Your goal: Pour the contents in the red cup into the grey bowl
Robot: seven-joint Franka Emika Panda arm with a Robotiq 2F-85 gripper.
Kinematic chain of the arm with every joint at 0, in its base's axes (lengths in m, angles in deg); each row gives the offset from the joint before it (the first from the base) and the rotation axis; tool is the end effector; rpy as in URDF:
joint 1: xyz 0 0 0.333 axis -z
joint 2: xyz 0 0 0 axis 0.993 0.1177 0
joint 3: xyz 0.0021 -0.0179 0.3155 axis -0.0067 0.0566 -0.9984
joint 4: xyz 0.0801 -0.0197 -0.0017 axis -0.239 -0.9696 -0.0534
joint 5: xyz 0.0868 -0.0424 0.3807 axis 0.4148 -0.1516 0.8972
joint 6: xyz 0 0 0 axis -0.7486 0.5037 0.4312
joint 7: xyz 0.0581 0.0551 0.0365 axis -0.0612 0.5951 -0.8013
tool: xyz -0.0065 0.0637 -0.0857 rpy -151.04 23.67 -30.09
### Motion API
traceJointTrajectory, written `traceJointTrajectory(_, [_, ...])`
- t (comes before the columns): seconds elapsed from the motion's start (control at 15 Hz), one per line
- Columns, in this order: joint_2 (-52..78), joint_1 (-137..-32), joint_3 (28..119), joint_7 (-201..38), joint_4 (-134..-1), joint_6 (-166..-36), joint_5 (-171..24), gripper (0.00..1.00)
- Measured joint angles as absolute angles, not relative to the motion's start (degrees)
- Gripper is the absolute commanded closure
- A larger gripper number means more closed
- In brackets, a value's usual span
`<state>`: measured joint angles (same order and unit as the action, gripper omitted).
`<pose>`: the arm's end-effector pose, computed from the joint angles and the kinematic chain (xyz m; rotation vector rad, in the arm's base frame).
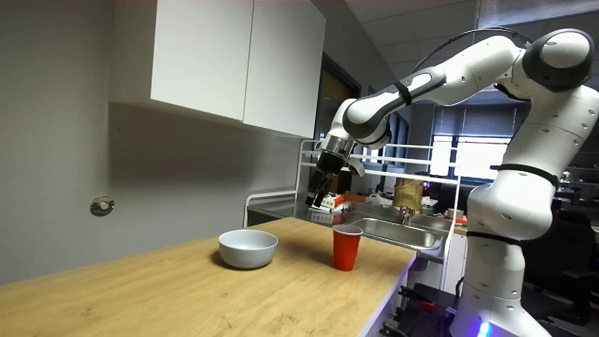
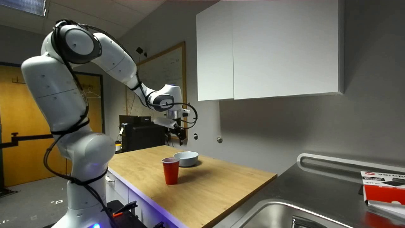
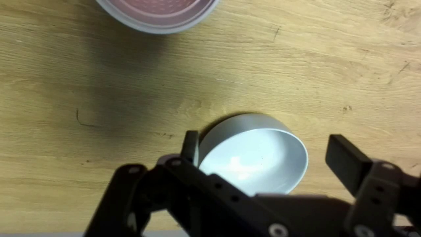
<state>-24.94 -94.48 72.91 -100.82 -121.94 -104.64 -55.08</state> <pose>0.4272 0.0597 0.4188 -2.8941 -0.3101 -0.3435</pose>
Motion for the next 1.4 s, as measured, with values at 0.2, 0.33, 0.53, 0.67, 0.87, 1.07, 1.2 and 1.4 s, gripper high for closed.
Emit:
traceJointTrajectory(0.2, [-24.75,-93.51,72.95,-100.46,-121.94,-104.64,-55.0,0.0])
traceJointTrajectory(0.33, [-24.67,-92.14,73.66,-100.36,-122.22,-104.64,-54.01,0.0])
traceJointTrajectory(0.53, [-24.79,-89.66,75.93,-100.35,-123.8,-104.65,-51.71,0.0])
traceJointTrajectory(0.67, [-24.93,-87.63,77.65,-100.3,-125.5,-104.65,-50.43,0.0])
traceJointTrajectory(0.87, [-25.28,-83.92,80.26,-99.96,-128.66,-104.65,-49.57,0.0])
traceJointTrajectory(1.07, [-25.91,-80.34,82.07,-99.43,-131.5,-104.65,-49.56,0.0])
traceJointTrajectory(1.2, [-26.35,-78.72,82.6,-98.73,-132.92,-104.63,-49.56,0.0])
traceJointTrajectory(1.4, [-27.14,-77.92,82.63,-97.13,-134.02,-104.38,-49.57,0.0])
